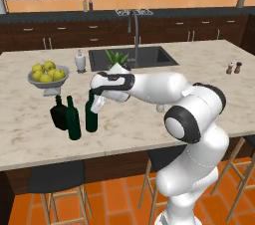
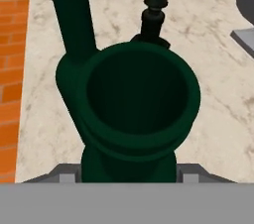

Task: Move the plastic bottles in the middle to the plastics group, and the glass bottles in the middle to the glass group.

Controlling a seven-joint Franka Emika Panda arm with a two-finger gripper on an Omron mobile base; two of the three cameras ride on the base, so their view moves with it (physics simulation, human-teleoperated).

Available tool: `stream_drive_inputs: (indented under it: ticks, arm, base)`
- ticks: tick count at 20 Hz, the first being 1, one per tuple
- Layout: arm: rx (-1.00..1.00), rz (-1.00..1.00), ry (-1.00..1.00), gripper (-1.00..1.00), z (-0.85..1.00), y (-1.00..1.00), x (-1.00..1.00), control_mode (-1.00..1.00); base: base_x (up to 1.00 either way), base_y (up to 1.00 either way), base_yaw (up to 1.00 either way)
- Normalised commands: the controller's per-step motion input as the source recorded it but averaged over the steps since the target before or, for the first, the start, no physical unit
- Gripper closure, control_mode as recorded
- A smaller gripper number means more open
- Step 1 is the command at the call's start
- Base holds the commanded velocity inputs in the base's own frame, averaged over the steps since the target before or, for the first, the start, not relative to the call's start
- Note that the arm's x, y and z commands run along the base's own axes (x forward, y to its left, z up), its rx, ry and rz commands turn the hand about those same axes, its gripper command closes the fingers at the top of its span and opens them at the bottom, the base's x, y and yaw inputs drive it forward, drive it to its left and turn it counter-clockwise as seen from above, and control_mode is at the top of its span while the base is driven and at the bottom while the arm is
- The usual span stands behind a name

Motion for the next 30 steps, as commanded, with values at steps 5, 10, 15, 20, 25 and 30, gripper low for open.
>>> stream_drive_inputs:
  ticks: [5,10,15,20,25,30]
  arm:
    - [-0.03,0.08,0.01,1.0,-0.08,0.02,0.03,-1.0]
    - [0.0,0.02,-0.01,1.0,-0.44,0.0,0.02,-1.0]
    - [0.0,0.02,-0.07,1.0,-0.21,0.0,0.0,-1.0]
    - [0.0,0.0,0.0,-1.0,0.0,0.0,0.0,-1.0]
    - [0.0,0.0,0.0,-1.0,0.0,0.0,0.0,-1.0]
    - [0.0,0.0,-0.01,-1.0,0.04,0.0,0.0,-1.0]
  base:
    - [0.0,0.0,0.0]
    - [0.0,0.0,0.0]
    - [0.0,0.0,0.0]
    - [0.0,0.0,0.0]
    - [0.0,0.0,0.0]
    - [0.0,0.0,0.0]
